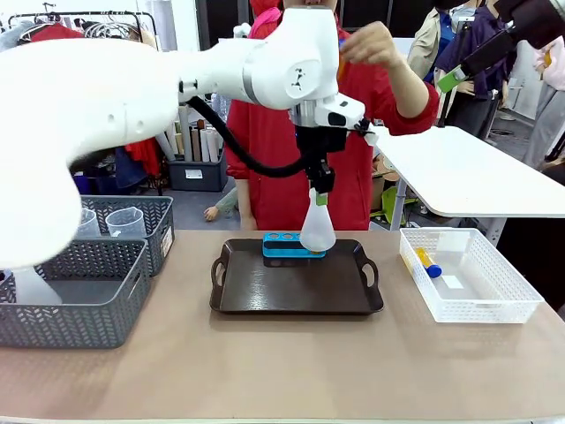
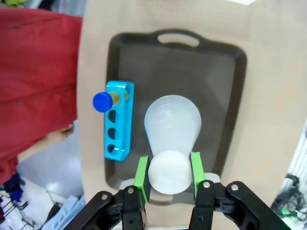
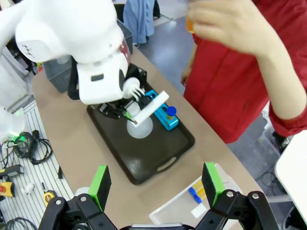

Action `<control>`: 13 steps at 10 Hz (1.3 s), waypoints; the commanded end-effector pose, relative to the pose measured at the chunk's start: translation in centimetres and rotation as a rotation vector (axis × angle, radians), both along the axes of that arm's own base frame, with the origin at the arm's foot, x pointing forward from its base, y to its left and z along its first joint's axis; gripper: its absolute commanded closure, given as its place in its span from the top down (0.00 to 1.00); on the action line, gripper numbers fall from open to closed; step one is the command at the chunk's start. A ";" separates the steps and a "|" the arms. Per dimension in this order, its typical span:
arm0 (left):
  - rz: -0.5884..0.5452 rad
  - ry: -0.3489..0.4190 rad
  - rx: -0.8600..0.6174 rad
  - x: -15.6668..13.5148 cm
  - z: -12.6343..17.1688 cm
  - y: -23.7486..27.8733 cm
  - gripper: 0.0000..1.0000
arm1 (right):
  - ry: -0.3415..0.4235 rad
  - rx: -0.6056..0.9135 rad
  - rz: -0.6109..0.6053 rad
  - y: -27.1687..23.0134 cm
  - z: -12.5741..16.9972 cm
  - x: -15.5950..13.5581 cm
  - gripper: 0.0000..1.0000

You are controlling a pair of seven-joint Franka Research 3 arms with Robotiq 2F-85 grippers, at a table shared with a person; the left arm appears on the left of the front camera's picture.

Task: Prepare the laboratory tools.
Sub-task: Pick up one Small flask and place it on the Handle tray.

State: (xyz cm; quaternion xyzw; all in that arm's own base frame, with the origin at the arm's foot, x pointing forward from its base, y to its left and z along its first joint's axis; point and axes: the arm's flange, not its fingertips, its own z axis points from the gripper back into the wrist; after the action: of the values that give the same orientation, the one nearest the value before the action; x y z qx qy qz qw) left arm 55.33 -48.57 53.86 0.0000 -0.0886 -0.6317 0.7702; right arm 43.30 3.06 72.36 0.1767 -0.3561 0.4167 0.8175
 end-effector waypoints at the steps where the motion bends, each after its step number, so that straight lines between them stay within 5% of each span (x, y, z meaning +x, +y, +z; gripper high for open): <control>1: -0.037 0.016 0.039 2.4 0.8 -2.0 0.00 | -0.005 0.009 0.010 -0.1 0.1 0.0 1.00; 13: -0.081 0.100 0.076 4.4 -7.9 -3.9 0.00 | -0.005 0.009 0.010 -0.1 0.1 0.0 1.00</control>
State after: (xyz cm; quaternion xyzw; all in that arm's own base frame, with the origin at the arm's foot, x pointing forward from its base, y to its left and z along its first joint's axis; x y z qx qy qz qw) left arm 58.18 -51.15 44.76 -0.0193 -0.0313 -0.6569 0.7531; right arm 43.30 3.05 72.36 0.1767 -0.3561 0.4166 0.8175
